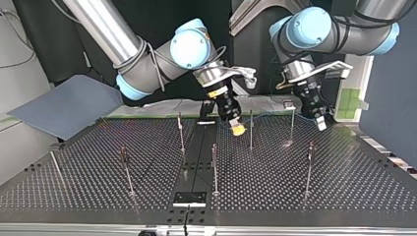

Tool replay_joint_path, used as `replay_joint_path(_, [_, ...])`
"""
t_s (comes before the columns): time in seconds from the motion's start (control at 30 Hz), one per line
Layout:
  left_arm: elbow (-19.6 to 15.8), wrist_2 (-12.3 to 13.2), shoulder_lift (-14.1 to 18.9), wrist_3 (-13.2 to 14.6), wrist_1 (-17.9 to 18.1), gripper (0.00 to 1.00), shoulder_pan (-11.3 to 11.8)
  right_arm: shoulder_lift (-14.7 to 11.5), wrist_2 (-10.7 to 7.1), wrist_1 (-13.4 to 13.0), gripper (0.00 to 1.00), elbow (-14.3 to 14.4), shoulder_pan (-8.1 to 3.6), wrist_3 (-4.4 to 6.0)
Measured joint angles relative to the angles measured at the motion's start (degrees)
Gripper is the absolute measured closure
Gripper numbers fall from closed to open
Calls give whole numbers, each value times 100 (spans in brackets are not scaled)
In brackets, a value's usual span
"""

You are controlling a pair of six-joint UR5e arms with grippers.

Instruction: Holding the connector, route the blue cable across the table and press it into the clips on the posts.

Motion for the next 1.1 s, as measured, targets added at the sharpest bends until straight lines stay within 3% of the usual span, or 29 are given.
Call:
replay_joint_path(0.27, [237,19,-36,-11,-255,100,177,168,-15,114,100,-459,28,121])
replay_joint_path(0.5, [293,160,-79,-40,-220,100,333,244,-19,235,100,-865,12,222])
replay_joint_path(0.8, [414,381,-391,-135,-79,100,523,478,-5,354,100,-1445,63,235])
replay_joint_path(1.1, [565,832,-459,-120,-9,100,1032,727,12,357,100,-1963,81,229])
